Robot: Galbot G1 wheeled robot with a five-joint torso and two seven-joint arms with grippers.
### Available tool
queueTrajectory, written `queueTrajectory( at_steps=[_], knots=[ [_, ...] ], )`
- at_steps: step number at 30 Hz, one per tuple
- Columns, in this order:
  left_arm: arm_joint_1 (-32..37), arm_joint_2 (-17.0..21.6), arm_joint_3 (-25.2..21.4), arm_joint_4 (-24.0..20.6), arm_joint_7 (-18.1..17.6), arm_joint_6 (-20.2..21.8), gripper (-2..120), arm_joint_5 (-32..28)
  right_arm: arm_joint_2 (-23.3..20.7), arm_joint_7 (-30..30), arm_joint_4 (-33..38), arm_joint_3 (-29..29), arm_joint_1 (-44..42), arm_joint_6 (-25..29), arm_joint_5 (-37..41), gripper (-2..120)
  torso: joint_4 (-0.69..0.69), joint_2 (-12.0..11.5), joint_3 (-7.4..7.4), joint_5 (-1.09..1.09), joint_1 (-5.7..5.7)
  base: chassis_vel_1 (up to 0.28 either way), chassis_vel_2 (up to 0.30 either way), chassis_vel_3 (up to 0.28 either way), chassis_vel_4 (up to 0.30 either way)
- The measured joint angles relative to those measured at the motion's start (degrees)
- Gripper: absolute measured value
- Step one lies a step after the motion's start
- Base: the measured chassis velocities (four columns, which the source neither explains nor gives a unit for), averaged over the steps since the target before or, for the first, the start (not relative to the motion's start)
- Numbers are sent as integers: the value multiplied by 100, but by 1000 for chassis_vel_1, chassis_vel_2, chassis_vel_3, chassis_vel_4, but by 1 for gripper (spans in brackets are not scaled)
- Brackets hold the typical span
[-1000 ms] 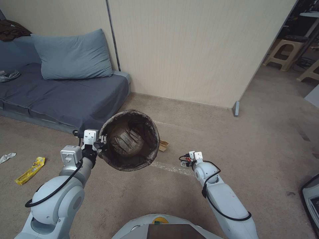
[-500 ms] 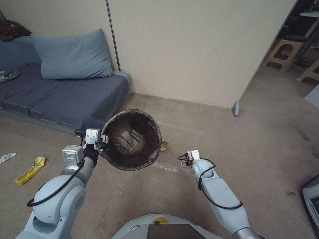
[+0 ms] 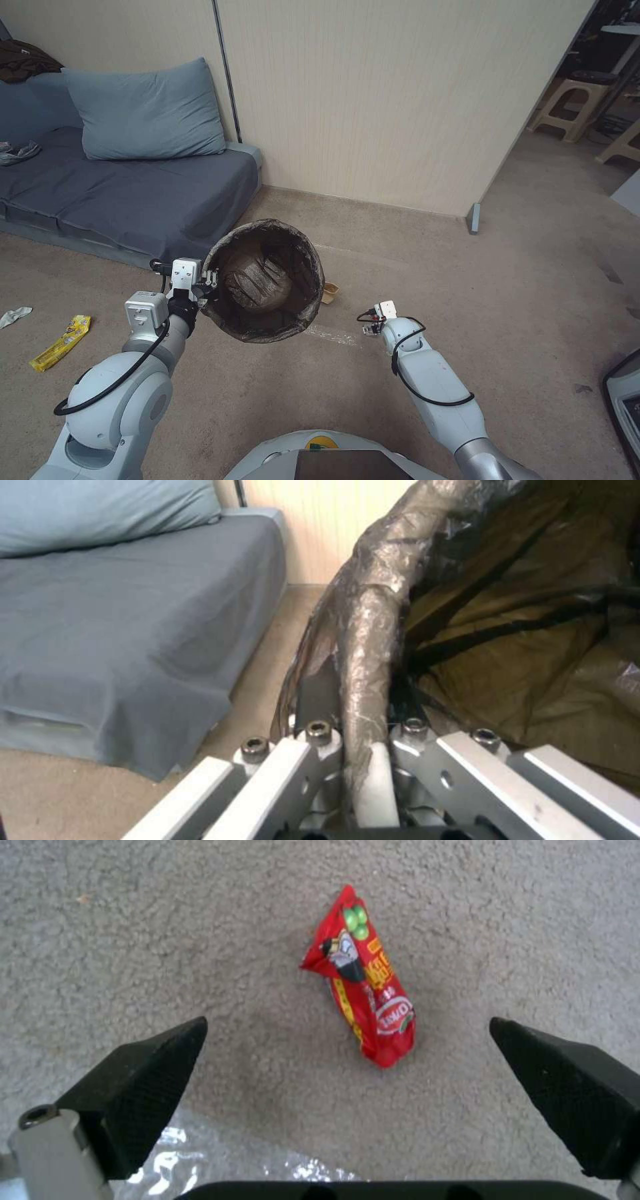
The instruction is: Pick up the trash bin, then pick up the garbage from the floor and place it into the trash bin.
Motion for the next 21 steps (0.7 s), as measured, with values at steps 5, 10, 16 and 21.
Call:
queueTrajectory(
  at_steps=[5,10,16,21],
  knots=[
    [3,6,-6,0,2,0,0,1,2,-30,-50,0,21,33,-26,100,-1,0,0,0,0,0,0,0,0],
    [17,21,-16,0,7,0,0,2,13,-79,-167,2,78,111,-77,100,-1,0,0,0,0,0,0,0,0],
    [30,6,-3,0,15,-1,0,17,24,-97,-352,6,194,146,-129,100,0,0,0,0,0,0,0,0,0],
    [31,15,-1,0,26,-6,0,21,21,-104,-436,7,264,172,-147,100,-1,0,0,0,0,0,0,0,0]
  ],
)
